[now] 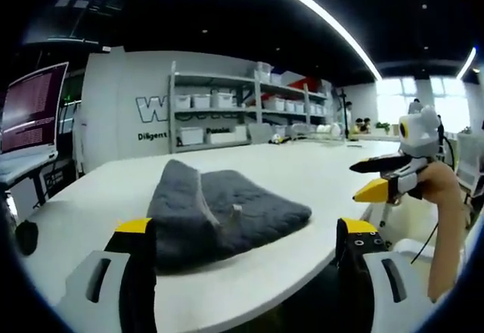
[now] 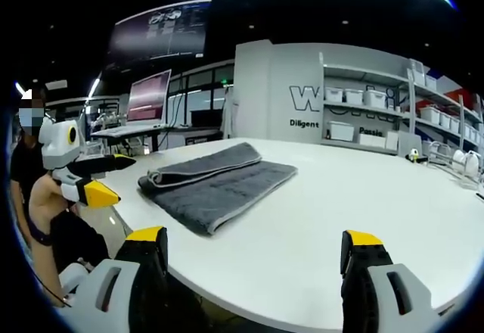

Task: Open the folded towel by lifting each exposed corner and separating the folded layers until the towel lies flat within the target outline without major curled edges

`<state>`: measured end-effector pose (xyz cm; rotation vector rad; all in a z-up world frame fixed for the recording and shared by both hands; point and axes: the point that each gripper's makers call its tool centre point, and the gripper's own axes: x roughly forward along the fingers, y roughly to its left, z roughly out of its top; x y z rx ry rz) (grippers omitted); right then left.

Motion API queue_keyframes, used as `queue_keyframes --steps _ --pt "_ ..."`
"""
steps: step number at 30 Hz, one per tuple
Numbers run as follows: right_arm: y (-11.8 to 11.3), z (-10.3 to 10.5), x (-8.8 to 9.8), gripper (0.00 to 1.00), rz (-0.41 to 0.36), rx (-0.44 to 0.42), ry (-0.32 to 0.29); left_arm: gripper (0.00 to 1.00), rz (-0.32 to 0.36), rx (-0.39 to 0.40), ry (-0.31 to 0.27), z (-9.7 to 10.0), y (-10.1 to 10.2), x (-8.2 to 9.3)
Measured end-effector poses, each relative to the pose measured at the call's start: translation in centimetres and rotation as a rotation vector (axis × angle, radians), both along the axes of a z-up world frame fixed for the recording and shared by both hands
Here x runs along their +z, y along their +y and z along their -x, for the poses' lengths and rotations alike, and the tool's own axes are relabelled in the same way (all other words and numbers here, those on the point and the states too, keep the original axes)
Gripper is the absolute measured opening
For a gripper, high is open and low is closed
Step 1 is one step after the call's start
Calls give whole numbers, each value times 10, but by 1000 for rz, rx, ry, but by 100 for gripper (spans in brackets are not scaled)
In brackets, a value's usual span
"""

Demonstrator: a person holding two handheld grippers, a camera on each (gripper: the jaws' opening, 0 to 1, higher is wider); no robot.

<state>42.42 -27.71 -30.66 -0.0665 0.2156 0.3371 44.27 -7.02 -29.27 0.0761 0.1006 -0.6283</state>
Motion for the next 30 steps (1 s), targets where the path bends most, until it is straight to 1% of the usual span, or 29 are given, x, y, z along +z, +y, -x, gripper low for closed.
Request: queue_keyframes --steps 9,14,19,25,29,30 --pt "9 -4 -4 93 -2 34 15 97 1 -1 5 0 1 -1" --pt "16 -6 -6 90 -22 67 19 96 4 -3 5 2 0 0" --pt "25 -11 -13 87 -30 108 31 96 4 -2 8 3 0 0" --pt "39 -18 -24 85 -48 161 43 96 4 -9 14 4 -2 -1" --pt "47 -21 -31 80 -31 198 46 96 14 -21 21 5 -5 -2" --pt "49 -22 -32 77 -25 207 47 96 18 -24 21 6 -6 -2"
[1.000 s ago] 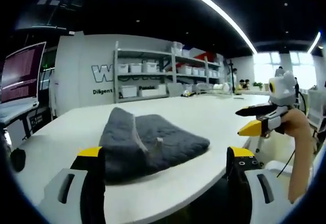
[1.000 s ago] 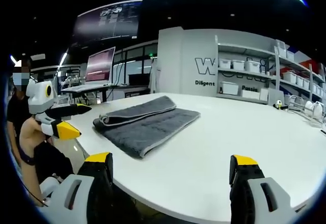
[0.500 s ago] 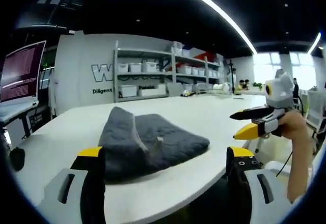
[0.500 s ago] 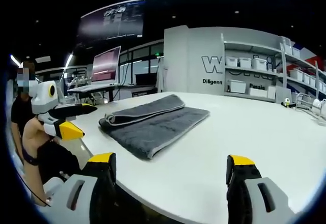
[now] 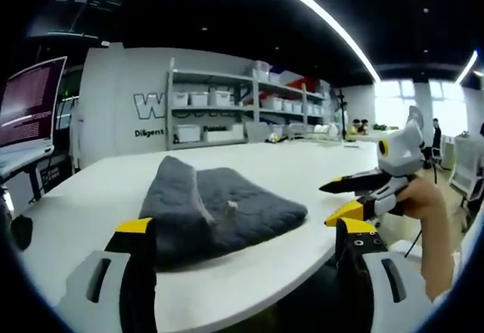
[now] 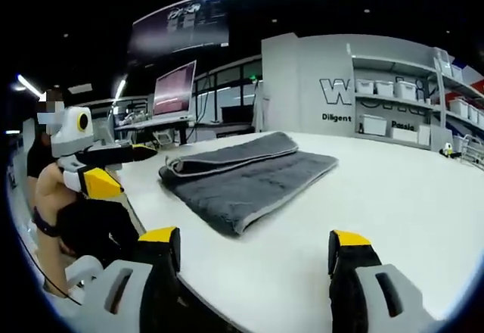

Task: Open the folded towel by lifting each exposed corner and separating the folded layers until the towel lies flat within the target outline without major curled edges

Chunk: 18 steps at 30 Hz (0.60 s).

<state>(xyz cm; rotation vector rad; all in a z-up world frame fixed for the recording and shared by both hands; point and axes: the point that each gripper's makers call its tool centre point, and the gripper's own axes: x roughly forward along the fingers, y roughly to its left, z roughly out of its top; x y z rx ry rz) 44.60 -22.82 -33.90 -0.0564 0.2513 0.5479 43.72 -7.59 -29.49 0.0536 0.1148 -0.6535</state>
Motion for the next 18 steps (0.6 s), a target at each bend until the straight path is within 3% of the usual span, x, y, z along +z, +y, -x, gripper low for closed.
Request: queue_keyframes --steps 10,15,18 --pt "19 1 -2 53 -9 100 -40 96 -3 1 4 1 0 -2" --pt "30 7 -1 36 -3 169 -64 96 -2 3 4 2 1 -3" --pt "33 8 -1 33 -6 181 -62 96 -5 6 3 2 1 -3"
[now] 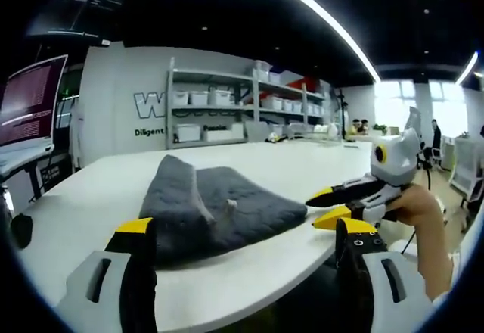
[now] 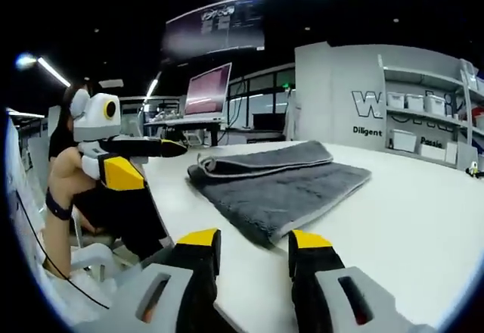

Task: Open the folded towel by lifting each exposed corner and separating the folded layers until the towel lies flat within the target outline without major curled edges

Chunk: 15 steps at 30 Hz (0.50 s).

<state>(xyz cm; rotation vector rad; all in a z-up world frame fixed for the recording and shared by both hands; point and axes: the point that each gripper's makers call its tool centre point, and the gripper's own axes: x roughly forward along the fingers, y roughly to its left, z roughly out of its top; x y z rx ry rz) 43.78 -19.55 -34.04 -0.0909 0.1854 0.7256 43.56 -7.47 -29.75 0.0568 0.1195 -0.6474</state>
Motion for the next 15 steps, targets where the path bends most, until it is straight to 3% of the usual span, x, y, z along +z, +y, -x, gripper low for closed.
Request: queue_keyframes --steps 5,15 --pt "-2 -2 -6 29 30 -10 16 96 4 -1 -1 0 0 0" --pt "-3 -5 -6 21 41 -17 -13 96 2 -4 2 0 -1 -1"
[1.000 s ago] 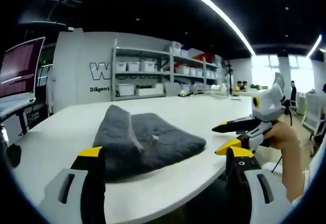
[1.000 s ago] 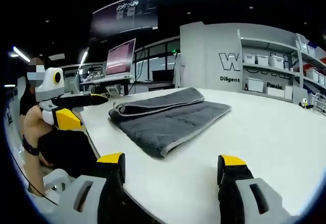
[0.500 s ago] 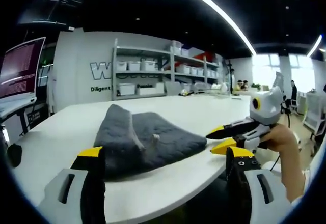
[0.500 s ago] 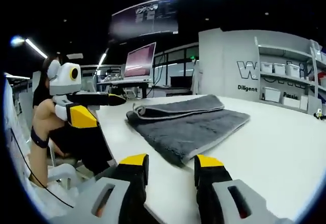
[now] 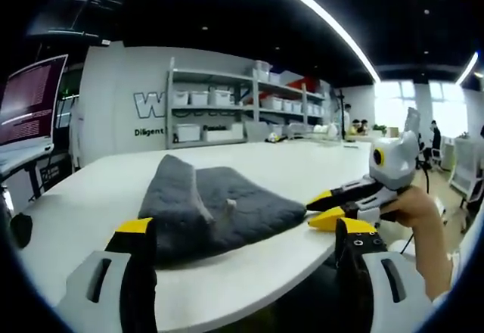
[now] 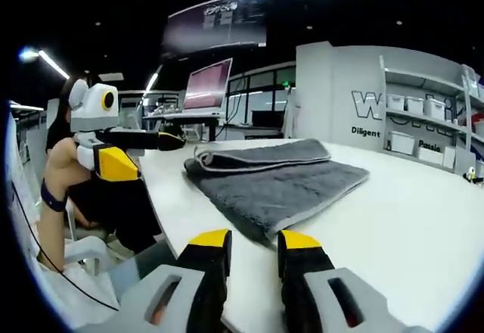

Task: Open the folded towel by lifting each exposed corner and separating the folded layers until the towel lies flat within the target outline without major curled edges

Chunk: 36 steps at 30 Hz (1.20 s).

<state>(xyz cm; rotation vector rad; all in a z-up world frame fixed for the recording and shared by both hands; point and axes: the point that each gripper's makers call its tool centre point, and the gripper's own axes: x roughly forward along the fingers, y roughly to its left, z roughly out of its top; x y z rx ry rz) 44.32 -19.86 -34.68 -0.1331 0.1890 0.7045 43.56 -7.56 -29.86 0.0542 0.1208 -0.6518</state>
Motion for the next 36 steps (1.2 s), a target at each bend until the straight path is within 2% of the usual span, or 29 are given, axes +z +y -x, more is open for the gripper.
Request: queue_keyframes --steps 9,15,26,36 --pt "-1 -5 1 12 -8 -7 -22 96 -1 -2 4 -1 -1 -1" --pt "0 -5 4 0 -10 -6 -56 96 -1 -4 6 -1 -1 -1" --pt "-3 -4 9 0 -16 -9 -74 96 0 -3 7 -3 0 -1" --pt "-16 -5 18 0 -24 -50 -103 95 3 2 11 -4 2 -1"
